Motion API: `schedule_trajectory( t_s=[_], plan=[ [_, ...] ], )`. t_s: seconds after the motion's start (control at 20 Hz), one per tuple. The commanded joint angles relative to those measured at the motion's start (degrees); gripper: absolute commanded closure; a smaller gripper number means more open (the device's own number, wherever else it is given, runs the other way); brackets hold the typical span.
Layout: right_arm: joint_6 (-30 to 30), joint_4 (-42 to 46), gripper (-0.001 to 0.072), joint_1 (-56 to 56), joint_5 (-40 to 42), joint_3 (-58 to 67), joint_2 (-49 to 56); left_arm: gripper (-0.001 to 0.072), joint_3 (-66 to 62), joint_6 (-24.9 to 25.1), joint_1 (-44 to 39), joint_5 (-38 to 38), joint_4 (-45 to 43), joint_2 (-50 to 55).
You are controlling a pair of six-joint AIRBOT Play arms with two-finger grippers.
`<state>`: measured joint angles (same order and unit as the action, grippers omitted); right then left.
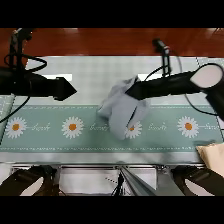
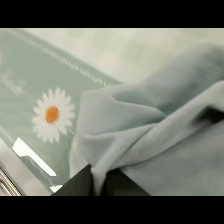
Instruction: Fold the shirts.
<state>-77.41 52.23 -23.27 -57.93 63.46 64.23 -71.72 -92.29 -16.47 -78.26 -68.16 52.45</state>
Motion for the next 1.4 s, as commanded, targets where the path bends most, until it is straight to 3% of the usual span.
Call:
schedule_trajectory(
  t_s=[0.0, 0.1, 0.15, 0.2, 0.25, 0.4, 0.55, 0.65, 0.8, 1.1, 1.25, 1.3, 1.35],
  plan=[
    [-10.2, 16.8, 0.0676, -9.4, 2.6, 0.3, 3.9, 0.0092, 1.9, 0.1, 0.4, -3.7, -0.3, -0.1],
    [-12.4, 17.2, 0.0671, -10.5, 4.0, 0.3, 7.8, 0.0092, 5.5, 0.1, 0.3, -3.0, -0.2, -0.1],
    [-12.1, 15.4, 0.0513, -10.5, 4.5, 0.3, 9.6, 0.0092, 7.8, 0.1, 0.3, -2.3, 0.3, -0.1],
    [-9.2, 13.5, 0.0214, -10.4, 4.2, 0.3, 10.9, 0.0091, 10.1, 0.1, 0.3, -1.3, 1.0, -0.1],
    [-6.3, 13.8, 0.0128, -10.3, 3.3, 0.3, 11.1, 0.009, 12.7, 0.2, 0.3, -0.6, 2.1, -0.1],
    [-6.1, 19.7, 0.0128, -7.6, -3.1, 0.4, 7.4, 0.0087, 21.3, 3.7, 0.1, -0.2, 9.9, -0.4],
    [-6.1, 31.6, 0.0128, -1.7, -11.7, 0.4, 1.7, 0.0081, 31.7, 6.3, -2.8, 4.1, 17.4, -1.1],
    [-4.7, 36.2, 0.0129, 3.6, -14.8, 0.4, -0.3, 0.0007, 38.3, 6.4, -4.8, 9.7, 19.3, -1.0],
    [-2.2, 33.9, 0.0128, 12.6, -16.1, 0.0, -0.6, 0.0007, 45.3, 6.3, -5.0, 17.6, 19.8, -1.0],
    [1.7, 20.2, 0.0123, 25.6, -14.8, -3.6, -0.6, 0.0031, 48.8, 6.4, -5.0, 32.9, 24.7, 4.7],
    [1.9, 18.2, 0.0123, 26.9, -14.8, -5.0, -0.6, 0.0033, 48.5, 14.3, -5.0, 37.6, 37.2, 11.7],
    [1.8, 18.2, 0.0123, 26.9, -14.8, -5.1, -0.6, 0.006, 48.2, 17.3, -5.0, 38.2, 41.9, 14.2],
    [1.8, 18.1, 0.0123, 26.9, -14.8, -5.1, -0.6, 0.0207, 47.8, 19.3, -5.0, 38.8, 45.5, 16.6]
  ],
)
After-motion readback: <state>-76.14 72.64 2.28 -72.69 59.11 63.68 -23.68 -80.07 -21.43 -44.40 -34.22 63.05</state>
